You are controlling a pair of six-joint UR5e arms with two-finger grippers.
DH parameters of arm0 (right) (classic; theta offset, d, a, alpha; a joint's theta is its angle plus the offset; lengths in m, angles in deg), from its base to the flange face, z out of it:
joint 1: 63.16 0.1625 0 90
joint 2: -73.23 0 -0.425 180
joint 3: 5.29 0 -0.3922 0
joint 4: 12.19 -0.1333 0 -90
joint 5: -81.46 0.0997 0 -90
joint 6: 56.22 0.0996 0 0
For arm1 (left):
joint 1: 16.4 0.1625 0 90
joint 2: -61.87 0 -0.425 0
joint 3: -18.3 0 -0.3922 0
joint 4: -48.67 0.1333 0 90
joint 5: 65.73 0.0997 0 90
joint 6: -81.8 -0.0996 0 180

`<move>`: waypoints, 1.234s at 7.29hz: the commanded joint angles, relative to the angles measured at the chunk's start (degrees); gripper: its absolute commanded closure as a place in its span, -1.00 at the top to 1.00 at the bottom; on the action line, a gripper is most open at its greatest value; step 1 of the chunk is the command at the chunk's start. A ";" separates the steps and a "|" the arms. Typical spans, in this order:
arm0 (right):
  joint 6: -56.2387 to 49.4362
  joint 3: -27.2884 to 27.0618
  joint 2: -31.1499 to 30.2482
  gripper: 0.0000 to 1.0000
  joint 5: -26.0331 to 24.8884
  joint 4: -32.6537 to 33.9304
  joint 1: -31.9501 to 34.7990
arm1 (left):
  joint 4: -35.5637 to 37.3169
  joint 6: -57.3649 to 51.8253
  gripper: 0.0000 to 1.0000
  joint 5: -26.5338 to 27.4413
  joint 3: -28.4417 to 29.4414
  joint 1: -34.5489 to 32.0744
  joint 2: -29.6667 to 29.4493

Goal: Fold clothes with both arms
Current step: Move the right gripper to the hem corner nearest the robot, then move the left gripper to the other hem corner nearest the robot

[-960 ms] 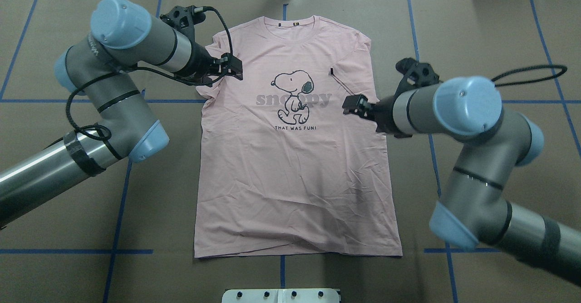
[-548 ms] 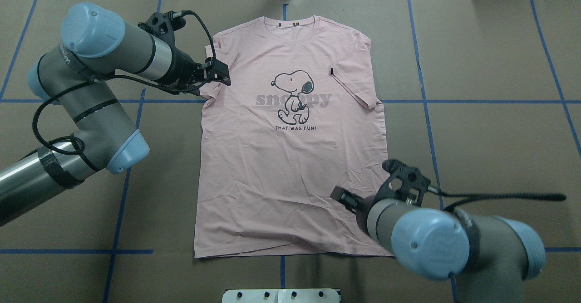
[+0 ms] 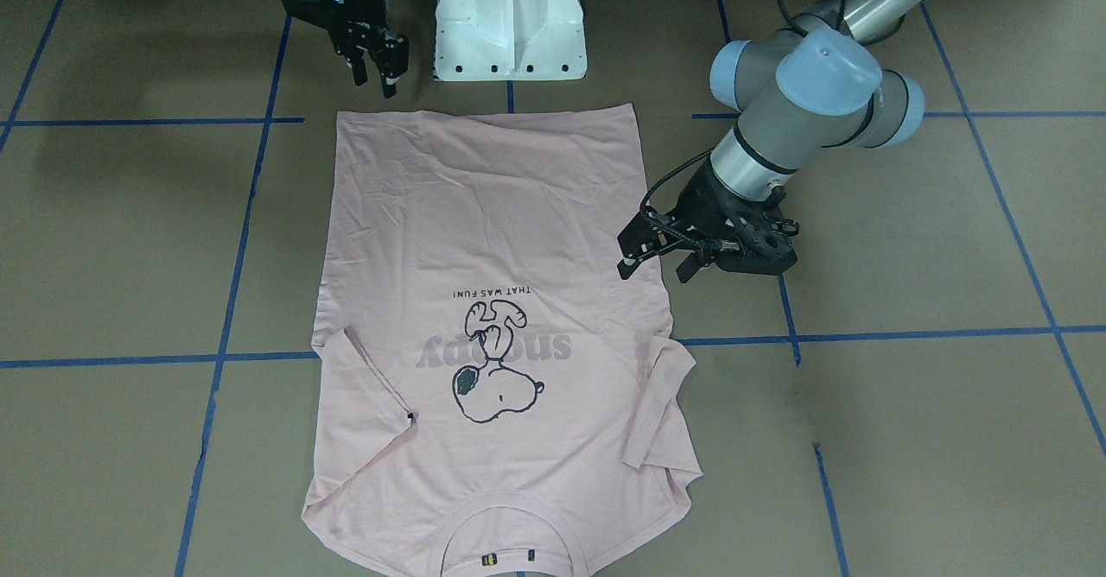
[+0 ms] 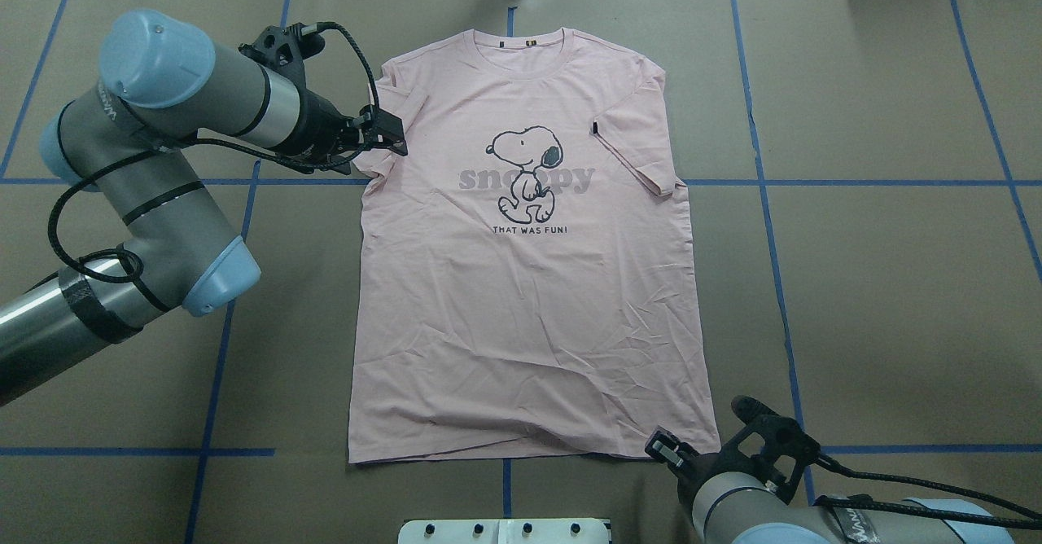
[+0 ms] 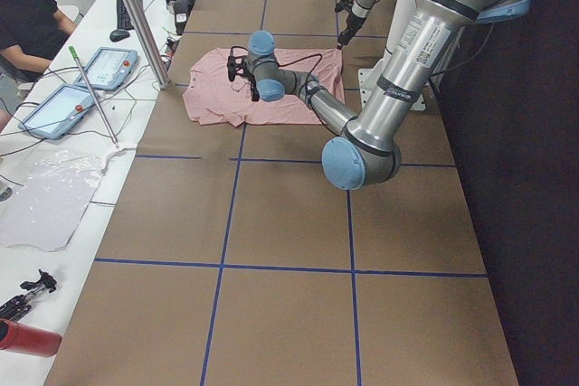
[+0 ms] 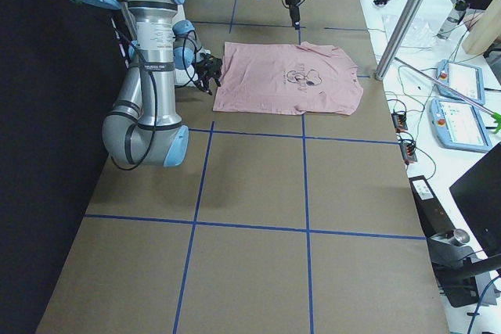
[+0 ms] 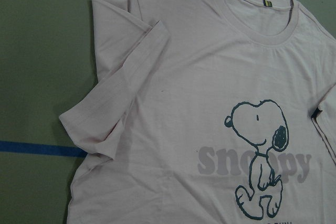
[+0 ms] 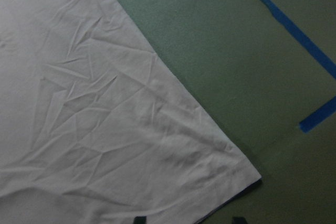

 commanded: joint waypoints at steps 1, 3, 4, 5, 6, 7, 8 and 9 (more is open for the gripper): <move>0.51 1.51 -0.24 0.29 -0.34 1.19 0.08 | -0.07 0.00 0.89 0.00 0.08 0.04 0.23; 0.51 4.41 0.11 0.35 -0.34 1.11 0.87 | -0.15 -0.09 0.89 0.00 0.08 0.13 0.23; 0.51 5.11 0.03 0.43 -0.34 1.19 0.87 | -0.15 -0.09 0.89 0.00 0.08 0.13 0.23; 0.51 5.90 0.11 0.43 -0.34 1.11 1.31 | -0.15 -0.09 0.89 0.00 0.16 0.22 0.23; 0.51 6.08 0.03 0.44 -0.34 1.19 1.48 | -0.15 -0.09 0.89 0.00 0.43 0.22 0.23; 0.51 6.95 -0.06 0.44 -0.17 1.19 1.57 | -0.24 -0.09 0.89 0.00 0.52 0.22 0.23; 0.51 7.31 0.02 0.43 -0.08 1.19 1.49 | -0.24 -0.17 0.89 0.00 0.52 0.22 0.23; 0.51 7.31 0.02 0.40 0.09 1.19 1.49 | -0.33 -0.17 0.89 0.00 0.60 0.22 0.23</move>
